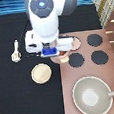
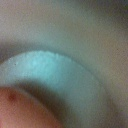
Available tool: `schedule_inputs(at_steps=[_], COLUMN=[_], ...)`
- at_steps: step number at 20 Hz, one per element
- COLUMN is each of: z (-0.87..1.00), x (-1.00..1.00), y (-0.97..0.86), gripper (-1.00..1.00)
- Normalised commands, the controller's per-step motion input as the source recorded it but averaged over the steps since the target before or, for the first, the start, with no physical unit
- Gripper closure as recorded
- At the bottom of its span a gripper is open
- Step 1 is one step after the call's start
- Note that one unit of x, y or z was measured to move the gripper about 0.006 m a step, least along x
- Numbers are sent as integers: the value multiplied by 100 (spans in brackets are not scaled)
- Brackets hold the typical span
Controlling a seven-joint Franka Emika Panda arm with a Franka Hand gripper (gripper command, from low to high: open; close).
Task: Take the lid off the pot, put the pot on the plate, and use the tool to push the pot to the front of the table.
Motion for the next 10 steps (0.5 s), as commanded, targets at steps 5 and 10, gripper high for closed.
schedule_inputs(at_steps=[5, 10], z=[-4, -33], x=[0, 15], y=[-87, -80], gripper=[100, 100])
